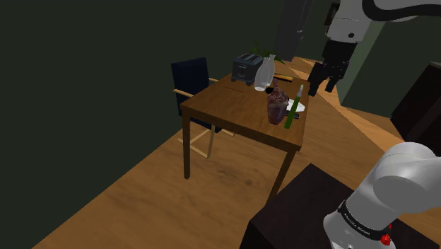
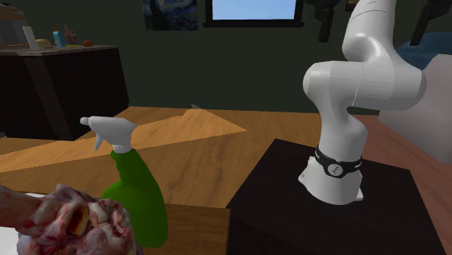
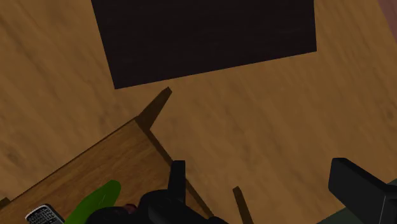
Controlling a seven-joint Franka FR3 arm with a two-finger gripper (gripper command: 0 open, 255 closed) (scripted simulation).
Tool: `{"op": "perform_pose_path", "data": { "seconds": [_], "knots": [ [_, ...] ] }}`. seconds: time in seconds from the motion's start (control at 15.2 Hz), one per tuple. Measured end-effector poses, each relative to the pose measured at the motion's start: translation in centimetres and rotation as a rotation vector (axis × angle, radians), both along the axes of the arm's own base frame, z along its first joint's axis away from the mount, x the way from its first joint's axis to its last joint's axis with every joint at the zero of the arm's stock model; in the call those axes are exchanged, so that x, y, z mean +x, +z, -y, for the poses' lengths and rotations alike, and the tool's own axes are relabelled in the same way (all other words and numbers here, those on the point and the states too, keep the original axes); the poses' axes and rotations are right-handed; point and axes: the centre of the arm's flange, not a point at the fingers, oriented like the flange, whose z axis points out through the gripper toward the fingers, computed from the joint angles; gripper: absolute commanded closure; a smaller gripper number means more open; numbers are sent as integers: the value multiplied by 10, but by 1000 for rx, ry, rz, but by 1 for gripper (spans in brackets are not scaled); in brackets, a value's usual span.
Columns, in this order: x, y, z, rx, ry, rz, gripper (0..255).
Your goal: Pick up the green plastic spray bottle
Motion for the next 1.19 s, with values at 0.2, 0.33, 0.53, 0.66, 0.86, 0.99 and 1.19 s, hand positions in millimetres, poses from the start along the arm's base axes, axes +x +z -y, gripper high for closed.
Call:
{"op": "perform_pose_path", "data": {
  "seconds": [0.2,0.33,0.53,0.66,0.86,0.99,1.19],
  "knots": [
    [13,-5,8,-14,-29,-8,0],
    [31,-12,23,-33,-72,-20,0],
    [64,-20,40,-66,-142,-39,0],
    [82,-30,61,-89,-190,-52,0],
    [107,-39,88,-123,-262,-71,0],
    [125,-45,104,-145,-309,-84,0],
    [148,-51,134,-179,-381,-104,0]
  ]
}}
